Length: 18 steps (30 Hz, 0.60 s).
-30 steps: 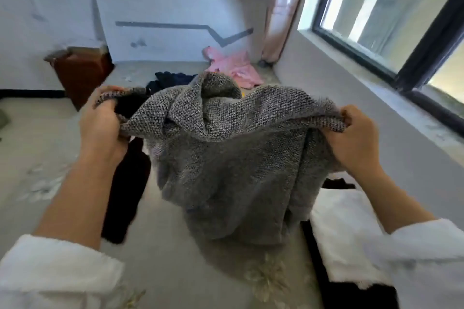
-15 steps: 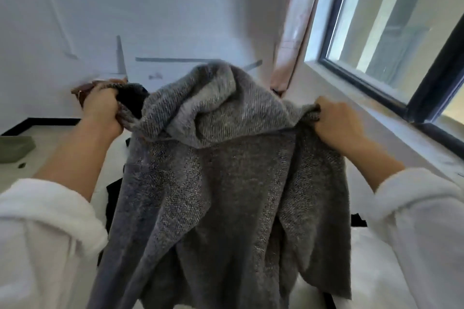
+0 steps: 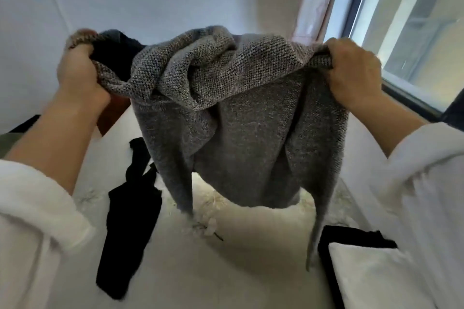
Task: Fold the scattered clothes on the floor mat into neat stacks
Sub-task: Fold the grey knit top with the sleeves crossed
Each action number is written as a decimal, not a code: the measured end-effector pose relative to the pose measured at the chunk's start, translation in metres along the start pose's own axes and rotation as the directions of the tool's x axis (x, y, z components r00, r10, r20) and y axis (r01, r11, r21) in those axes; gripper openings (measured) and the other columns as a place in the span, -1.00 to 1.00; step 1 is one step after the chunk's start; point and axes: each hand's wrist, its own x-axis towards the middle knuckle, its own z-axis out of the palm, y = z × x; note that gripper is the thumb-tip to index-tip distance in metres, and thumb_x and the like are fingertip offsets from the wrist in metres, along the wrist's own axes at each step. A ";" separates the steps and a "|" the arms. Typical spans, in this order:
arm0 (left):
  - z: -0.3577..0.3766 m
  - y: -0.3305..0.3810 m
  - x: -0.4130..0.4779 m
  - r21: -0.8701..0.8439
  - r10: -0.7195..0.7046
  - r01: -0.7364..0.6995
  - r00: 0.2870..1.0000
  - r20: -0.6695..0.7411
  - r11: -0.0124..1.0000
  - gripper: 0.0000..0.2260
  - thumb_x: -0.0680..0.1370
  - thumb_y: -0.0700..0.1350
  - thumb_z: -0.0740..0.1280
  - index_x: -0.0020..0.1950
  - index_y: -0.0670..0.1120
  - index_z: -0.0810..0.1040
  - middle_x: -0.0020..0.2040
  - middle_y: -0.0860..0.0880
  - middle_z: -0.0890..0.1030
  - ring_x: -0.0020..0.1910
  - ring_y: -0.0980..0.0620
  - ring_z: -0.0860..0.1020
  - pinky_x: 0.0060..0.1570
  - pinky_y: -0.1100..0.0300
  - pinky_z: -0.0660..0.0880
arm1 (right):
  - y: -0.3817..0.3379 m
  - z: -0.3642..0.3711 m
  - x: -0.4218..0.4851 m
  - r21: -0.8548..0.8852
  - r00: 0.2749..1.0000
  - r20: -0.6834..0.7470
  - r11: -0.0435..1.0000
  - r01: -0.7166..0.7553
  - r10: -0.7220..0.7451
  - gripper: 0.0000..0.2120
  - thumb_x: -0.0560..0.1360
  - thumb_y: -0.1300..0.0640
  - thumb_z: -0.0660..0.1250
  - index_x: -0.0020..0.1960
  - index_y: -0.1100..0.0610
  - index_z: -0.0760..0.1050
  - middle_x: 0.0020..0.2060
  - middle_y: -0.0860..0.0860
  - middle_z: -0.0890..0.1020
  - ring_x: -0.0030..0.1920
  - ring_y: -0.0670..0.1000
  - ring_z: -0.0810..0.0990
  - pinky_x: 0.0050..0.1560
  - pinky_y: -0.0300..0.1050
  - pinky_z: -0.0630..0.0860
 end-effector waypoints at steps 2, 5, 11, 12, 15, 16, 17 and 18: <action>-0.010 0.001 -0.010 -0.033 0.026 -0.026 1.000 -0.001 0.999 -0.64 0.56 -0.27 0.12 0.35 -0.30 0.39 0.26 -0.28 0.52 0.11 -0.20 0.60 -0.04 -0.02 0.60 | 0.000 -0.004 -0.009 0.039 0.998 -0.028 0.998 0.051 -0.050 -0.77 0.50 0.16 0.31 0.11 0.25 0.45 0.00 0.27 0.55 -0.11 0.35 0.57 -0.18 0.07 0.40; -0.041 -0.010 -0.037 0.034 -0.025 0.024 0.999 0.022 0.999 -0.66 0.52 -0.21 0.17 0.26 -0.27 0.51 0.18 -0.21 0.59 0.10 -0.12 0.62 0.09 -0.03 0.57 | -0.004 0.001 -0.042 0.116 0.986 -0.042 0.980 0.164 -0.160 -0.78 0.43 0.24 0.38 0.05 0.28 0.48 -0.06 0.27 0.56 -0.22 0.33 0.57 -0.27 0.08 0.43; -0.162 -0.081 -0.107 0.227 -0.175 0.202 0.976 -0.133 0.953 -0.83 0.46 -0.15 0.23 0.02 -0.10 0.50 0.08 -0.08 0.61 0.11 -0.02 0.59 0.07 0.14 0.58 | -0.025 0.048 -0.167 0.247 0.901 0.185 0.906 0.345 -0.393 -0.71 0.25 0.21 0.35 -0.04 0.27 0.55 -0.25 0.21 0.54 -0.40 0.24 0.57 -0.53 -0.03 0.49; -0.184 -0.098 -0.124 0.293 -0.190 0.237 0.965 -0.181 0.926 -0.88 0.53 -0.23 0.19 -0.07 -0.08 0.51 0.01 -0.06 0.61 0.09 -0.02 0.58 0.01 0.19 0.59 | -0.030 0.060 -0.196 0.275 0.874 0.262 0.900 0.338 -0.408 -0.71 0.24 0.20 0.37 -0.05 0.26 0.56 -0.26 0.19 0.54 -0.39 0.22 0.59 -0.55 -0.05 0.48; -0.242 -0.155 -0.181 0.614 -0.243 0.421 0.903 -0.355 0.667 -0.63 0.59 -0.36 0.09 -0.27 -0.04 0.53 -0.08 -0.08 0.61 -0.01 -0.04 0.55 -0.02 0.12 0.53 | -0.048 0.095 -0.293 0.315 0.716 0.591 0.924 0.218 -0.371 -0.64 0.30 0.19 0.45 0.09 0.17 0.55 -0.10 0.11 0.58 -0.14 0.17 0.63 -0.33 -0.05 0.49; -0.257 -0.172 -0.201 0.684 -0.275 0.486 0.873 -0.402 0.544 -0.62 0.58 -0.39 0.08 -0.26 -0.06 0.53 -0.09 -0.11 0.58 -0.09 -0.06 0.52 -0.08 0.08 0.48 | -0.055 0.105 -0.328 0.297 0.618 0.714 0.941 0.160 -0.330 -0.62 0.39 0.14 0.39 0.20 0.12 0.49 0.02 0.08 0.57 0.03 0.15 0.59 -0.14 -0.04 0.47; -0.267 -0.188 -0.220 0.725 -0.314 0.537 0.843 -0.437 0.431 -0.63 0.57 -0.41 0.07 -0.25 -0.08 0.52 -0.14 -0.13 0.55 -0.22 -0.04 0.48 -0.22 0.10 0.41 | -0.061 0.113 -0.361 0.265 0.521 0.804 0.957 0.120 -0.288 -0.60 0.46 0.11 0.31 0.29 0.06 0.41 0.12 0.04 0.53 0.16 0.12 0.52 0.00 -0.04 0.42; -0.276 -0.202 -0.240 0.744 -0.362 0.576 0.809 -0.463 0.338 -0.64 0.56 -0.42 0.06 -0.24 -0.09 0.51 -0.22 -0.12 0.52 -0.34 0.00 0.41 -0.34 0.15 0.32 | -0.066 0.118 -0.391 0.227 0.433 0.868 0.970 0.089 -0.243 -0.58 0.50 0.10 0.25 0.35 0.00 0.33 0.18 0.01 0.49 0.24 0.09 0.46 0.09 -0.04 0.38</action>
